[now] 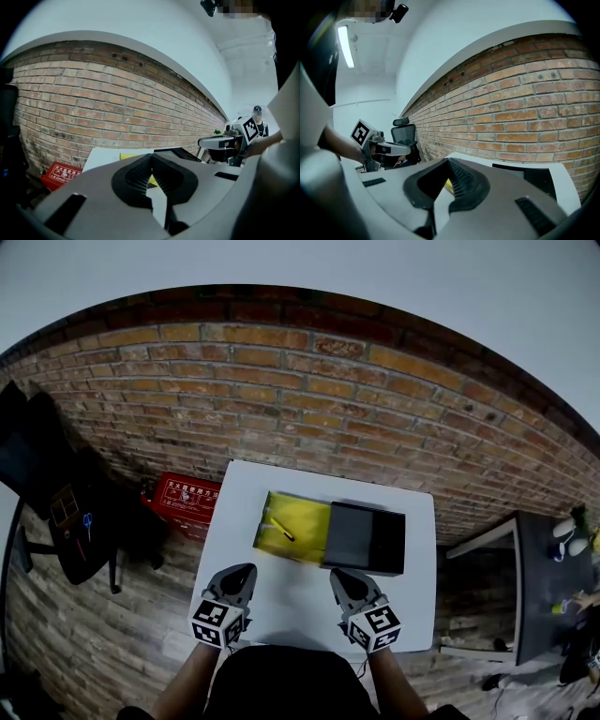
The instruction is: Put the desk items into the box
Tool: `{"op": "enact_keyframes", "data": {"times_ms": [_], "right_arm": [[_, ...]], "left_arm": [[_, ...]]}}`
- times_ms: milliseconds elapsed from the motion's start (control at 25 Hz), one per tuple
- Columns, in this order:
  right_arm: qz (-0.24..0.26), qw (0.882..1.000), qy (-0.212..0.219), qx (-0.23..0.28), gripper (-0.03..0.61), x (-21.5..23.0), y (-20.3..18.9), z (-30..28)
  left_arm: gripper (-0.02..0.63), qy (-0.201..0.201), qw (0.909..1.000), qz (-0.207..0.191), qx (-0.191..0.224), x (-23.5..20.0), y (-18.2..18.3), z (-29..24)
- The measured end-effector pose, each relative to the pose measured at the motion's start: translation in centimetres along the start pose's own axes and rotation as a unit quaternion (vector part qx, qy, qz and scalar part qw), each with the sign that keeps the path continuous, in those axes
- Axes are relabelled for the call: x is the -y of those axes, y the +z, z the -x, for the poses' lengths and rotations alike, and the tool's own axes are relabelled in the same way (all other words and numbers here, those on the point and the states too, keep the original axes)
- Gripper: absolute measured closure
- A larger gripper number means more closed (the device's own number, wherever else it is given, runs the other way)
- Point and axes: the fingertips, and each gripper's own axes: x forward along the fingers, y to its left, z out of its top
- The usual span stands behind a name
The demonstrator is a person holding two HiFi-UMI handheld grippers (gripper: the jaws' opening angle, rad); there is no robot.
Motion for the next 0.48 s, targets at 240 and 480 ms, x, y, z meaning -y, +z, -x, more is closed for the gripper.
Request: {"op": "enact_keyframes", "data": {"times_ms": [240,480], "right_arm": [[0.001,1.000,-0.002,0.002,0.557,0.38,0.01,0.03],[-0.002,1.000,0.003,-0.001,0.557,0.13,-0.14,-0.27]], "left_arm": [[0.600,0.001,1.0000,0.003,-0.005,-0.13,-0.47,-0.39],[0.600,0.001,1.0000,0.001,-0.007,-0.15,-0.55,-0.46]]}}
